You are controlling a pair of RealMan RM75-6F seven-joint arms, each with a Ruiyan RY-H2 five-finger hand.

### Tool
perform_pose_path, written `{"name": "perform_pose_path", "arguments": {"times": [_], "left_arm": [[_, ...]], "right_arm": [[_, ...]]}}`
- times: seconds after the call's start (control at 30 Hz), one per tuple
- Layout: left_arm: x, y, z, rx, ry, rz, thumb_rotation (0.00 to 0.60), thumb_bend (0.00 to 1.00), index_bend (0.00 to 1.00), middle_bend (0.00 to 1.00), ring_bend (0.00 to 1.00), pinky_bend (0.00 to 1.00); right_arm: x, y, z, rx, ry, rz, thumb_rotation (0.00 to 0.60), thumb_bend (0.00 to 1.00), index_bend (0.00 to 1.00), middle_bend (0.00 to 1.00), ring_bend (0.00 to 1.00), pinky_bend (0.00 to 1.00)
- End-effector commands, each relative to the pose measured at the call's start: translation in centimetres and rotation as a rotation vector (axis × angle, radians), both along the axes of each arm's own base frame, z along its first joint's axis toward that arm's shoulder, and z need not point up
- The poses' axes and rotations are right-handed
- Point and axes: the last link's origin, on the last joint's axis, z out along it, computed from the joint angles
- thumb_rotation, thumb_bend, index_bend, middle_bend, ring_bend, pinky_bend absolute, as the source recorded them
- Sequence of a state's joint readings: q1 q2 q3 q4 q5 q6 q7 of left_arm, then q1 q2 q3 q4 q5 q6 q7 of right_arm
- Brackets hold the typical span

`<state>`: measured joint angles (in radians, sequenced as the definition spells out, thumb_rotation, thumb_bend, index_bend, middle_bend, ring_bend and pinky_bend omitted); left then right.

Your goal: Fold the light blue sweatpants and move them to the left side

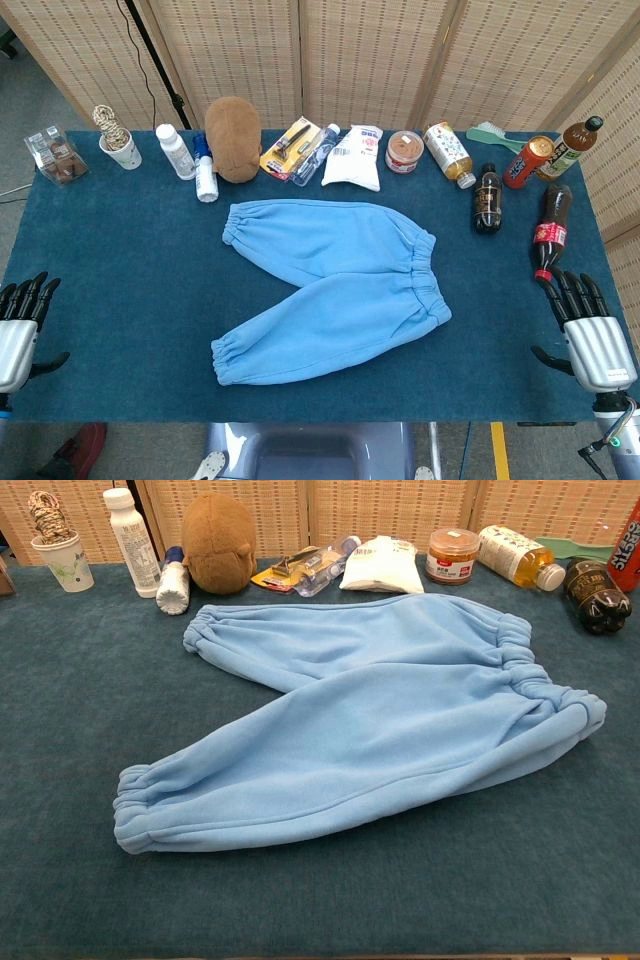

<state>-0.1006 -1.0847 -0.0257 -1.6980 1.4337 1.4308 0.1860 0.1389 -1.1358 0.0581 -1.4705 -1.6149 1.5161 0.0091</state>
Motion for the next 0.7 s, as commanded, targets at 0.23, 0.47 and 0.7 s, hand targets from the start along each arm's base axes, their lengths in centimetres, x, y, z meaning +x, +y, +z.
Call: {"name": "perform_pose_path", "arguments": {"times": [0.23, 0.47, 0.7], "left_arm": [[0.2, -0.1, 0.0, -0.016, -0.025, -0.007, 0.600, 0.04, 0.00, 0.00, 0.00, 0.00], [0.3, -0.2, 0.4, -0.013, -0.034, -0.020, 0.600, 0.03, 0.00, 0.00, 0.00, 0.00], [0.0, 0.1, 0.9, 0.005, -0.054, -0.009, 0.600, 0.03, 0.00, 0.00, 0.00, 0.00]], "right_arm": [[0.4, -0.9, -1.5, 0.014, -0.102, 0.076, 0.600, 0.00, 0.00, 0.00, 0.00, 0.00], [0.0, -1.9, -4.3, 0.116, -0.131, 0.135, 0.600, 0.00, 0.00, 0.00, 0.00, 0.00], [1.6, -3.8, -6.5, 0.258, -0.030, 0.228, 0.600, 0.00, 0.00, 0.00, 0.00, 0.00]]}}
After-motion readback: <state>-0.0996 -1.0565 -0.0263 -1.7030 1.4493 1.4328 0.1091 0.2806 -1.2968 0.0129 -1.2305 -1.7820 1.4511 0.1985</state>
